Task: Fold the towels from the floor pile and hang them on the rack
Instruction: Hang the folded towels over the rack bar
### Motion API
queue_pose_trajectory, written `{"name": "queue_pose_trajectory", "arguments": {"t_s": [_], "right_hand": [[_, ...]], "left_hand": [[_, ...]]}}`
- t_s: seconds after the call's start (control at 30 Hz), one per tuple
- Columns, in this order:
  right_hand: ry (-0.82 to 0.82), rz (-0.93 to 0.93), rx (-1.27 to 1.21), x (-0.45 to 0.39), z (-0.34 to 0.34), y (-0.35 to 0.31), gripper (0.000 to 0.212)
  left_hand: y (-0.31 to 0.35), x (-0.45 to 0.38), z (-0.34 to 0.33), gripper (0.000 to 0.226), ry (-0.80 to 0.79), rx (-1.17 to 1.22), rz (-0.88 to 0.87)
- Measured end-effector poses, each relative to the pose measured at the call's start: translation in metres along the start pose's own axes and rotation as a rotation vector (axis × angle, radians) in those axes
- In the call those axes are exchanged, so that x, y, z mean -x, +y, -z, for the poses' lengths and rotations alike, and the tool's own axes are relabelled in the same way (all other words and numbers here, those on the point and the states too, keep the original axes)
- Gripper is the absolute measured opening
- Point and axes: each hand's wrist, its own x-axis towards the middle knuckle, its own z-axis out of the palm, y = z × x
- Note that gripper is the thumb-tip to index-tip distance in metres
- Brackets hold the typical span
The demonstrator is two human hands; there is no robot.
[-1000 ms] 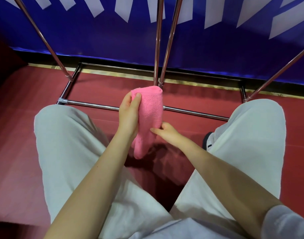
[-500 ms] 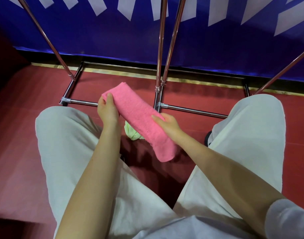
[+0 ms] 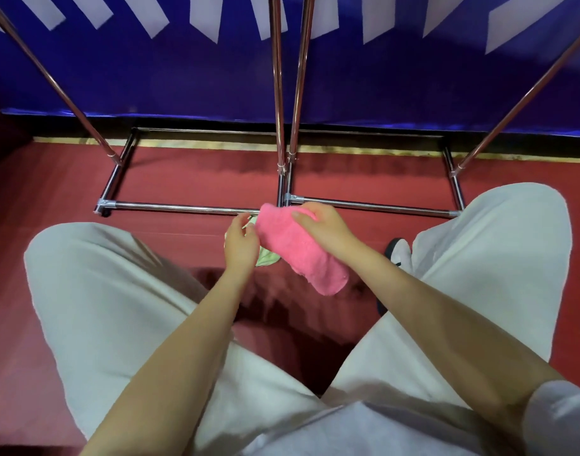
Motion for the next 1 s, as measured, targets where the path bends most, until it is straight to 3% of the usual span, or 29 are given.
{"name": "queue_pose_trajectory", "arguments": {"t_s": [0.1,0.3,0.43,0.6,0.73,0.83,1.0], "right_hand": [[-0.010,0.066,0.095,0.011,0.020,-0.001,0.020],[0.059,0.189,0.158,0.027,0.087,-0.004,0.001],[0.111,0.239,0.190,0.030,0.137,-0.010,0.009],[0.193,0.341,0.283,0.026,0.205,-0.044,0.014],[0.300,0.365,0.290,0.017,0.272,-0.071,0.017],[0.352,0.324,0.235,0.014,0.325,-0.088,0.019],[0.345,0.223,0.206,0.013,0.405,-0.116,0.011]], "left_hand": [[0.024,0.026,-0.030,0.032,-0.184,0.092,-0.226],[0.072,0.039,-0.053,0.032,-0.433,0.228,-0.349],[0.117,0.039,-0.074,0.024,-0.557,0.215,-0.403],[0.192,0.032,-0.106,0.025,-0.625,0.102,-0.580],[0.269,0.025,-0.133,0.019,-0.599,-0.175,-0.799],[0.318,0.030,-0.145,0.030,-0.621,-0.081,-0.898],[0.390,0.041,-0.178,0.033,-0.545,-0.253,-1.072]]}}
